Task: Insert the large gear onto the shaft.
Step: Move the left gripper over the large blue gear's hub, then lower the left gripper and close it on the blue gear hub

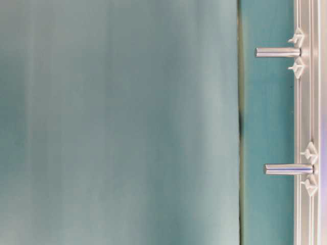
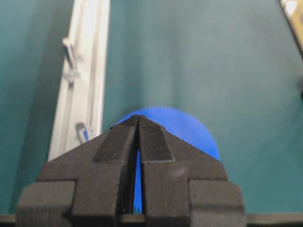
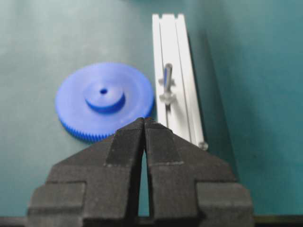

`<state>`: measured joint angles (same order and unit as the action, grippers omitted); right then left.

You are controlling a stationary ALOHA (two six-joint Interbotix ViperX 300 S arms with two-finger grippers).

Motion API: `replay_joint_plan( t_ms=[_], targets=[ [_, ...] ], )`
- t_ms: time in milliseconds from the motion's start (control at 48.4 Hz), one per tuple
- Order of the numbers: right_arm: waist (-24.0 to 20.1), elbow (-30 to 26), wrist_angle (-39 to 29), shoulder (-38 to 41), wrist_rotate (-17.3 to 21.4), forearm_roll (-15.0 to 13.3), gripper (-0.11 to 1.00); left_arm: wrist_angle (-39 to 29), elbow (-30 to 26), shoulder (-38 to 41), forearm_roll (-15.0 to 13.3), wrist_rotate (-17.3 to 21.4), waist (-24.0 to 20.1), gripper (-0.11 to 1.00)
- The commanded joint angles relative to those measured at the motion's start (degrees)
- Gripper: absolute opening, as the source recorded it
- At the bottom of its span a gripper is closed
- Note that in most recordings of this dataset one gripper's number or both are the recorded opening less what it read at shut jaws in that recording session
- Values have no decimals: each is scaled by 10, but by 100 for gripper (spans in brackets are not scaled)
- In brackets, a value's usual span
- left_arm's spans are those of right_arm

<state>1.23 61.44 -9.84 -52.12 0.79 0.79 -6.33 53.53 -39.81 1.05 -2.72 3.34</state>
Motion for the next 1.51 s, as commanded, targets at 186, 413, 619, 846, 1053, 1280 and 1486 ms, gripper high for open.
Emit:
replay_joint_plan(
  t_ms=[186,413,619,846,1053,1280,1486],
  targets=[
    [1,-13,-10,12,4,0,8,-60,-64,97,2,43,7,1],
    [2,-10,-39,12,4,0,9,-59,-113,193,2,40,15,1],
    [2,-5,-40,12,4,0,9,-69,-162,264,2,20,16,3],
    [3,4,-43,11,5,1,9,-83,-178,308,2,18,24,50],
    [3,5,-66,8,6,1,9,-83,-186,350,2,17,40,93],
    [3,11,-68,-3,6,1,9,-123,-222,403,2,19,42,92],
    [4,18,-69,-18,15,1,9,-198,-266,444,2,21,43,92]
  ],
)
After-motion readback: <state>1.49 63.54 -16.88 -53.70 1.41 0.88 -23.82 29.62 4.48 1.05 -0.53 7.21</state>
